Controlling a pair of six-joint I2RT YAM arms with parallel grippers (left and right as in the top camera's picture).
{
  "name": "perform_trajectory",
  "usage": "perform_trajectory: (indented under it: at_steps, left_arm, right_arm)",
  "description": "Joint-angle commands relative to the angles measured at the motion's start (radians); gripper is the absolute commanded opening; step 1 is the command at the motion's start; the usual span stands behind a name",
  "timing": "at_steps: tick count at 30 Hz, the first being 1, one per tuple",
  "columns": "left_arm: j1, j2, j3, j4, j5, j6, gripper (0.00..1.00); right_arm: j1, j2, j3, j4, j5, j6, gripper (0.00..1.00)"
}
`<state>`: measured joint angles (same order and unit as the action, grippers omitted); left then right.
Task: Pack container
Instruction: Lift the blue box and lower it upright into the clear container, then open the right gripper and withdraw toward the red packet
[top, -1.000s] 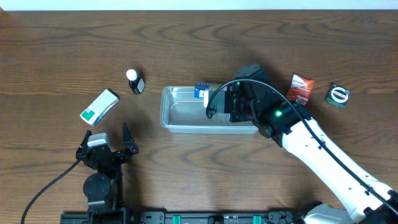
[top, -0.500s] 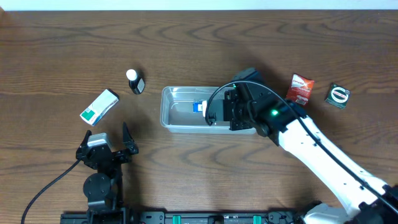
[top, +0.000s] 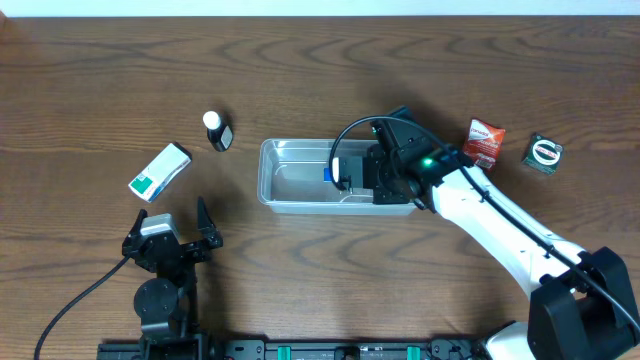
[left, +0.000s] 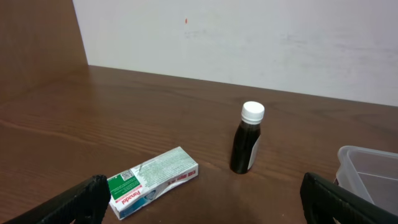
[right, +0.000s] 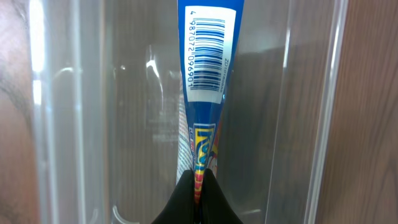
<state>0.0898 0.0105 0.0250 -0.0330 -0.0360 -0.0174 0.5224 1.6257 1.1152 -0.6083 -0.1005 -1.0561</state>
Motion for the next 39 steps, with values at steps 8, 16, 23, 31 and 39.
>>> perform_trajectory:
  at_steps: [8,16,23,31,39]
  left_arm:
    - [0.004,-0.005,-0.021,-0.037,-0.015,0.017,0.98]
    - [0.004,-0.005,-0.021,-0.037,-0.016,0.017,0.98]
    - [0.004,-0.005,-0.021,-0.037,-0.015,0.017,0.98]
    - [0.004,-0.005,-0.021,-0.037,-0.015,0.017,0.98]
    - [0.004,-0.005,-0.021,-0.037,-0.015,0.017,0.98]
  right_arm:
    - [-0.039,-0.003,-0.003,0.002,-0.001,-0.007,0.01]
    - [-0.051,-0.003,-0.003,0.002,-0.001,-0.007,0.18]
    - [-0.051,-0.003,-0.003,0.006,0.0,-0.007,0.49]
    - [-0.05,-0.005,-0.003,0.013,0.0,-0.007,0.6]
    - [-0.05,-0.074,-0.003,0.016,0.0,-0.007,0.77]
